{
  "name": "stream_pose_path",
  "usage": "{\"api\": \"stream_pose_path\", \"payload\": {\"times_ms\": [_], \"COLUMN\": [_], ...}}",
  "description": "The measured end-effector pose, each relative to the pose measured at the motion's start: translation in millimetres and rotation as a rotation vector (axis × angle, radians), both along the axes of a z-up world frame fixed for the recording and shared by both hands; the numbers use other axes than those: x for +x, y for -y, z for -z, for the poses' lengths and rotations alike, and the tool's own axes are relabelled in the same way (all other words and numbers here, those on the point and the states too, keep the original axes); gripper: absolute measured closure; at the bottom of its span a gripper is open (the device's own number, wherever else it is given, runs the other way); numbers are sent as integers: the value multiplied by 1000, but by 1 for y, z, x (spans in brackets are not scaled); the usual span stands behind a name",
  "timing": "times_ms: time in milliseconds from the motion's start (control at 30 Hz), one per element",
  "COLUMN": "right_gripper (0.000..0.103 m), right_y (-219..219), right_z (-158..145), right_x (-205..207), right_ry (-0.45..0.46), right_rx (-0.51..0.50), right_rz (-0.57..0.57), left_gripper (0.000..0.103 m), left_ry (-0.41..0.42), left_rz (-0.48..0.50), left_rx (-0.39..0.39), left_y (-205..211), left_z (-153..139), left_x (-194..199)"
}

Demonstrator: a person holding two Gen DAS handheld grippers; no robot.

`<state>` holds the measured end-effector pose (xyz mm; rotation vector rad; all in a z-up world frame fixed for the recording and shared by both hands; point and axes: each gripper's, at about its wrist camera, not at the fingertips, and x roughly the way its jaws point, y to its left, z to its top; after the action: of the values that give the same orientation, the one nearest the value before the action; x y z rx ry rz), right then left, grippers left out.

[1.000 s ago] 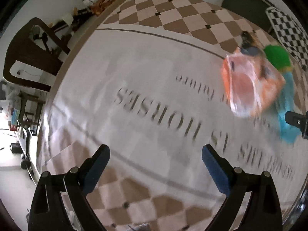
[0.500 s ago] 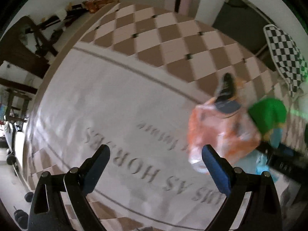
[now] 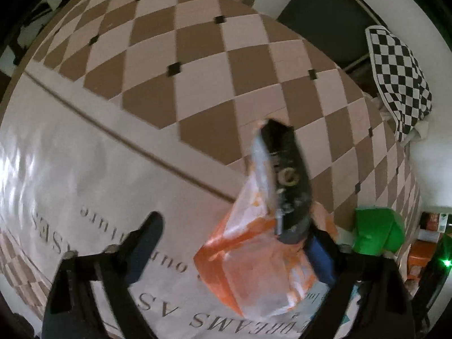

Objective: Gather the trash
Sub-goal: 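Grasp the orange plastic bag with the left tool while the right tool grasps the green-blue snack bag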

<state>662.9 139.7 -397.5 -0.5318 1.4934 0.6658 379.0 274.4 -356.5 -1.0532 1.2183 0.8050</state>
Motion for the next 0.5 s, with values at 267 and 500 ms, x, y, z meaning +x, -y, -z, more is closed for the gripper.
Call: {"api": "stream_pose_path", "payload": {"times_ms": [267, 500], "right_gripper": [4, 19], "right_y": [-26, -12], "right_z": [10, 10], "right_x": [1, -9], "right_ry": [65, 91], "right_rx": [-23, -28], "right_rz": [-51, -35], "left_gripper": [63, 81], "left_ry": [-27, -65], "left_rz": [95, 184], "left_rx": [101, 208], "left_y": [9, 18], "left_z": [-14, -25], "left_x": [-1, -13]}}
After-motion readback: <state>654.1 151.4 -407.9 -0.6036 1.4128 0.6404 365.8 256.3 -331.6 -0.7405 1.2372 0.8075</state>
